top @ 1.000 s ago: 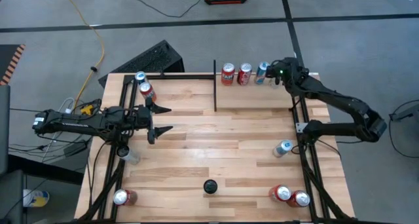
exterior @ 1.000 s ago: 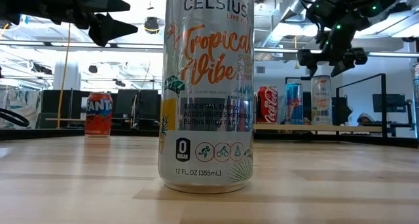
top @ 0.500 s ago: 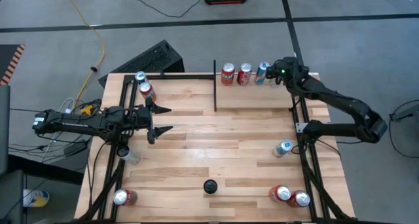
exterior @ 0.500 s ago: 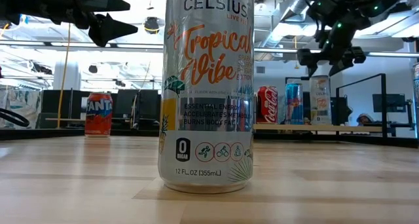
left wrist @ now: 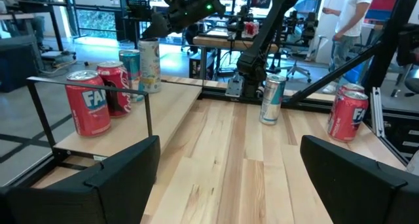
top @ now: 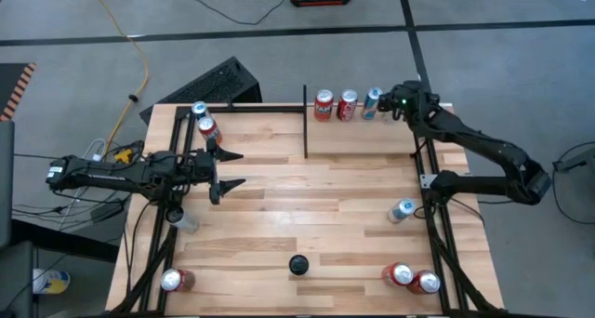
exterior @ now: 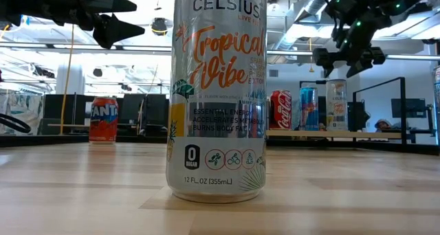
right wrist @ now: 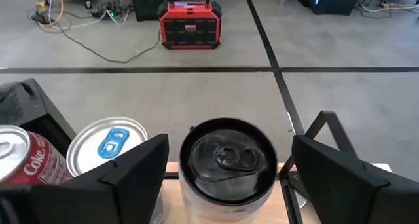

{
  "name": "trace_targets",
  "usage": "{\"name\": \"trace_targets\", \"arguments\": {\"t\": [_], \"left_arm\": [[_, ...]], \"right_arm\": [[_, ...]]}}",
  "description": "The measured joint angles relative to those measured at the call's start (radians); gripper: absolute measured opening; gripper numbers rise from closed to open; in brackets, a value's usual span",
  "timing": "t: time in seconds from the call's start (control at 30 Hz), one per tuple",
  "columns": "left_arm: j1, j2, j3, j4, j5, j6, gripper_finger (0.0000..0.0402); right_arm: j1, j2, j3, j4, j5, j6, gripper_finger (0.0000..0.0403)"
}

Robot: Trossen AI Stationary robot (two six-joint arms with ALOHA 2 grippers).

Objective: Place canned beverage on shelf
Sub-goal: Put the top white-yellow soda can on the shelf

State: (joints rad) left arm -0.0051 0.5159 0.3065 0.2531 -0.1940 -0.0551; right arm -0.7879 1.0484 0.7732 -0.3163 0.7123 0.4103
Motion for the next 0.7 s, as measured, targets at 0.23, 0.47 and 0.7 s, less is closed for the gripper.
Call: {"name": "trace_targets", "arguments": {"t": [0.23, 0.47, 0.7], "left_arm": [[0.000, 0.000, 0.000, 0.000, 0.000, -0.011, 0.0355], [0.000, 0.000, 0.000, 0.000, 0.000, -0.014, 0.0355], [0.000, 0.000, 0.000, 0.001, -0.002, -0.013, 0.0355]], "right_arm": [[-0.009, 0.039, 0.001, -0.005, -0.002, 0.030, 0.0349], [-0.028, 0.067, 0.002, -0.040, -0.005, 0.037, 0.0343], [-0.028, 0.070, 0.003, -0.042, -0.009, 0.029, 0.0315]]}}
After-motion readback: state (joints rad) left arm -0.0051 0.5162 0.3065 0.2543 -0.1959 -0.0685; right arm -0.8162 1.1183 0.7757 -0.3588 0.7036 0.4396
